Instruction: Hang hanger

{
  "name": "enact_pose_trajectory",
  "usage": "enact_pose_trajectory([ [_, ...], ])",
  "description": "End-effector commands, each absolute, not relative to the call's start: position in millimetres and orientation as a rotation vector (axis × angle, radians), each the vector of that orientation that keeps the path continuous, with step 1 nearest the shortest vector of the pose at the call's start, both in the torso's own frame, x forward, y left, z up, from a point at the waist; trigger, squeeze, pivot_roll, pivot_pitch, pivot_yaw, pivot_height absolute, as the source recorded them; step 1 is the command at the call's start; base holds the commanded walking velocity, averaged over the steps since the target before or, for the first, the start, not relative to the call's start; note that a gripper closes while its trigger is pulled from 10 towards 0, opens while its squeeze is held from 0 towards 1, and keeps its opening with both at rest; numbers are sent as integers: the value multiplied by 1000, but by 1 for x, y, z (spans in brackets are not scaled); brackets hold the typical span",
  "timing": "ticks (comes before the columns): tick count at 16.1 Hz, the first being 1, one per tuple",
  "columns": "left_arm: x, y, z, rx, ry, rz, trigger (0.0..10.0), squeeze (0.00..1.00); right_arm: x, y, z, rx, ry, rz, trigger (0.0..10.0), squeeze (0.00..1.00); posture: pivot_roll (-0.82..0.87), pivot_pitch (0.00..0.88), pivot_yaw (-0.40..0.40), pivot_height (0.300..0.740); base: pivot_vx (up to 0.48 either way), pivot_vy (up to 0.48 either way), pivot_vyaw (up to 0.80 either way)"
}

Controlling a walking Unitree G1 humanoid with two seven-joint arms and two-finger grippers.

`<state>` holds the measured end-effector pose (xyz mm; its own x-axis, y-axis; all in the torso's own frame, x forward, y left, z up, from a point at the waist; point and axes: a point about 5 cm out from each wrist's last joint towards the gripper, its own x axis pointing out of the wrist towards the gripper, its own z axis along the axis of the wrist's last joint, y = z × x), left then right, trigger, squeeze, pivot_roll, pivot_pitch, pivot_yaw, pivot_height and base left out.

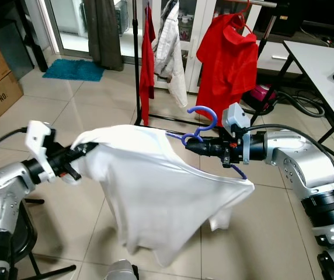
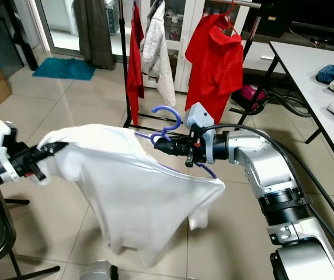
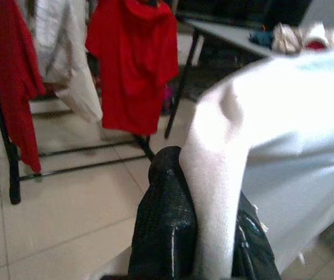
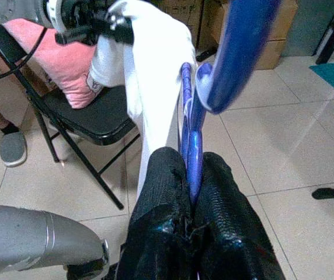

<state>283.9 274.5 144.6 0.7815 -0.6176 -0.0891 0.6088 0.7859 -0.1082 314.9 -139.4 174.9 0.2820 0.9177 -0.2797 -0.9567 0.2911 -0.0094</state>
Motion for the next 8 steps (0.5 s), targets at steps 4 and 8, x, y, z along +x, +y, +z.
enact_pose_trajectory([
  [4,285,294,161,-111,28,-550,0,0,320,-153,184,-209,213,1227,0,0,-7,0,-17,740,0,0,0],
  [8,293,298,155,-72,28,-447,1176,0,318,-149,183,-197,208,1250,0,0,-8,0,-17,740,0,0,0],
])
